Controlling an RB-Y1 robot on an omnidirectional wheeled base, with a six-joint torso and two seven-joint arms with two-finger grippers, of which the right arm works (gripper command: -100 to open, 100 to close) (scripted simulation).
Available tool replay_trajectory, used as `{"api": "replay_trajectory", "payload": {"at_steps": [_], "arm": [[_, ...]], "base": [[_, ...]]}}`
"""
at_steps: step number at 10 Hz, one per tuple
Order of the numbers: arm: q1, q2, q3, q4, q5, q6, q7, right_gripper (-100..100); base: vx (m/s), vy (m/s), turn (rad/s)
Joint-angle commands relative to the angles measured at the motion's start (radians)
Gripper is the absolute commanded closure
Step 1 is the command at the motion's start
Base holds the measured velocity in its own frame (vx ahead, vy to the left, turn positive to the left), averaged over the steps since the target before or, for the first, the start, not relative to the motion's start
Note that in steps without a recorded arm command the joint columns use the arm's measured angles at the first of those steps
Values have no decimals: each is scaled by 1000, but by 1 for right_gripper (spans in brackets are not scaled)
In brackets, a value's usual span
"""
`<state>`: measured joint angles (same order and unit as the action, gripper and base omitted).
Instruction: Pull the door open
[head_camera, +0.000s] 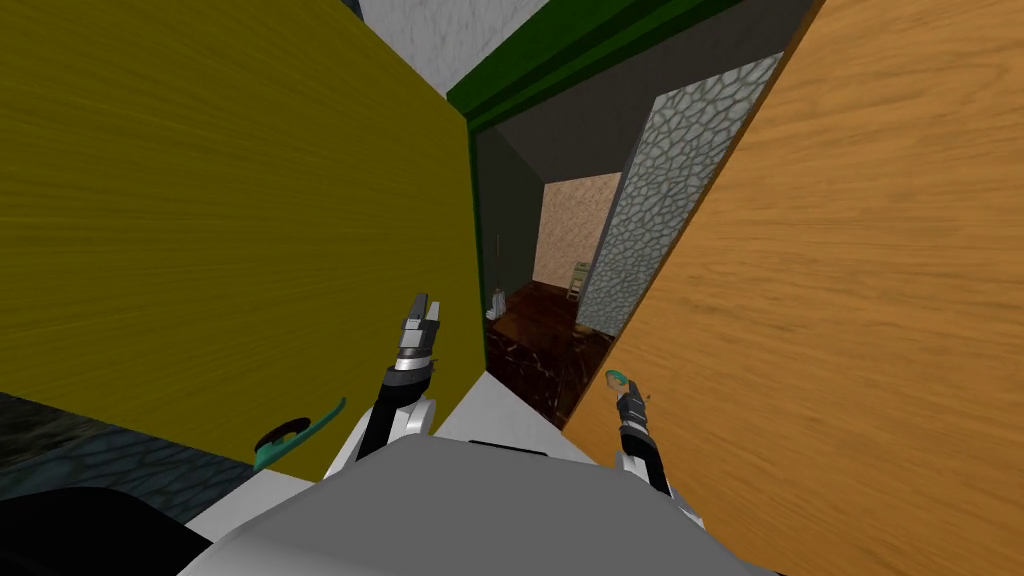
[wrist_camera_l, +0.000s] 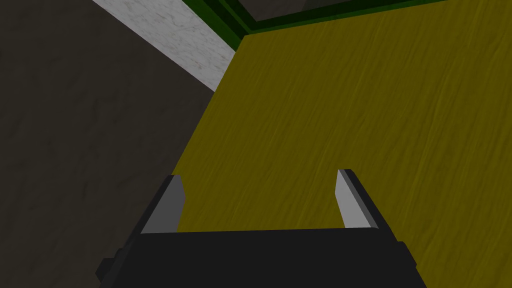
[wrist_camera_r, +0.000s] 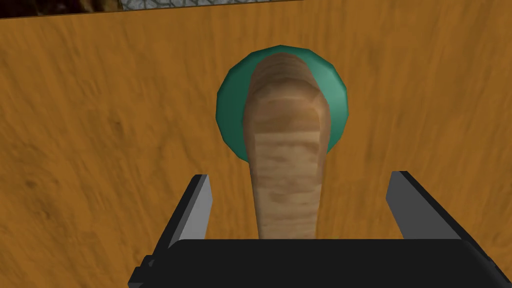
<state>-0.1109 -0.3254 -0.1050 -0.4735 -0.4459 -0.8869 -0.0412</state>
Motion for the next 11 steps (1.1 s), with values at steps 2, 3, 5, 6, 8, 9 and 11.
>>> {"api": "replay_trajectory", "payload": {"at_steps": [2, 3, 5, 6, 8, 9, 11], "arm": [[0, 0, 0, 0, 0, 0, 0, 100], [0, 0, 0, 0, 0, 0, 0, 100], [0, 0, 0, 0, 0, 0, 0, 100], [0, 0, 0, 0, 0, 0, 0, 100], [4, -2, 13, -3, 10, 0, -10, 100], [5, -2, 17, -5, 13, -1, -14, 100], [10, -7, 37, -12, 29, -5, -31, 100]], "base": [[25, -8, 3], [-16, 5, -2], [-16, 5, 5], [-6, 2, 0], [-65, -4, 33], [-182, -26, 62], [-195, -11, 79]]}}
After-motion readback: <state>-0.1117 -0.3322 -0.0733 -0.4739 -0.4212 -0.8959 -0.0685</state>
